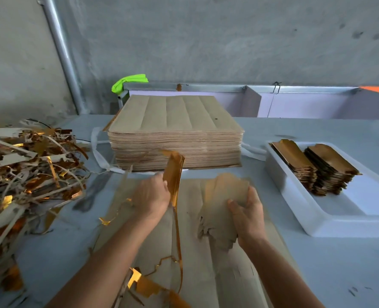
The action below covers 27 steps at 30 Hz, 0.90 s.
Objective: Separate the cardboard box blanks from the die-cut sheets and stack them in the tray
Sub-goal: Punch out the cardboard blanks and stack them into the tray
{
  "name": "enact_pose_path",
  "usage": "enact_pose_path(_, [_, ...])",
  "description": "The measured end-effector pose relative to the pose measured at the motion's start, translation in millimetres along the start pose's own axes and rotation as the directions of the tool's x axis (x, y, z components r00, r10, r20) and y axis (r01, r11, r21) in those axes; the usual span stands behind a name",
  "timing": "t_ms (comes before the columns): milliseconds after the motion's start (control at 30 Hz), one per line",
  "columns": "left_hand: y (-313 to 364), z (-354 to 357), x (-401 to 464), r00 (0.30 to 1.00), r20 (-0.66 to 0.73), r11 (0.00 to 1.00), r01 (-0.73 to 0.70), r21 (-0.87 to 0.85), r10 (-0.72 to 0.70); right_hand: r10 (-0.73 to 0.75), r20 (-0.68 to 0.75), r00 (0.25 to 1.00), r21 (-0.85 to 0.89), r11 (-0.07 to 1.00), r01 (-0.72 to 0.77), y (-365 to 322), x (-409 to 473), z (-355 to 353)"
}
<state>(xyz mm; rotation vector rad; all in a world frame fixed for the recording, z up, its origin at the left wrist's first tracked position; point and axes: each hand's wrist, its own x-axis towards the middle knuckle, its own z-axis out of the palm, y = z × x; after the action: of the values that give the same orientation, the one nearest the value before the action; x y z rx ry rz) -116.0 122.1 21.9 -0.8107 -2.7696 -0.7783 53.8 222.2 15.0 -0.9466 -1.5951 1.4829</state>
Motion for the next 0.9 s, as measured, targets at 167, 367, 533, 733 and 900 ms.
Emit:
enact_pose_path(167, [37, -21, -58, 0.958, -0.068, 0.941, -0.259, 0.217, 0.279, -0.185, 0.100, 0.978, -0.268, 0.941, 0.206, -12, -6, 14])
enact_pose_path(367, [61, -18, -98, 0.889, -0.062, 0.889, -0.447, 0.100, 0.454, -0.021, 0.134, 0.991, -0.111, 0.993, 0.036, -27, -22, 16])
enact_pose_path(533, [47, -16, -105, 0.823, 0.073, 0.821, -0.548, -0.159, 0.563, 0.013, 0.044, 0.999, -0.322, 0.947, 0.002, -30, -21, -4])
enact_pose_path(733, [30, -40, -53, 0.968, -0.068, 0.970, -0.242, -0.002, 0.242, -0.098, 0.187, 0.978, -0.640, 0.743, 0.196, -47, -23, -23])
enact_pose_path(900, [49, -45, -47, 0.917, 0.094, 0.893, -0.347, -0.286, 0.387, -0.151, 0.379, 0.913, -0.716, 0.577, 0.393, -56, -29, -16])
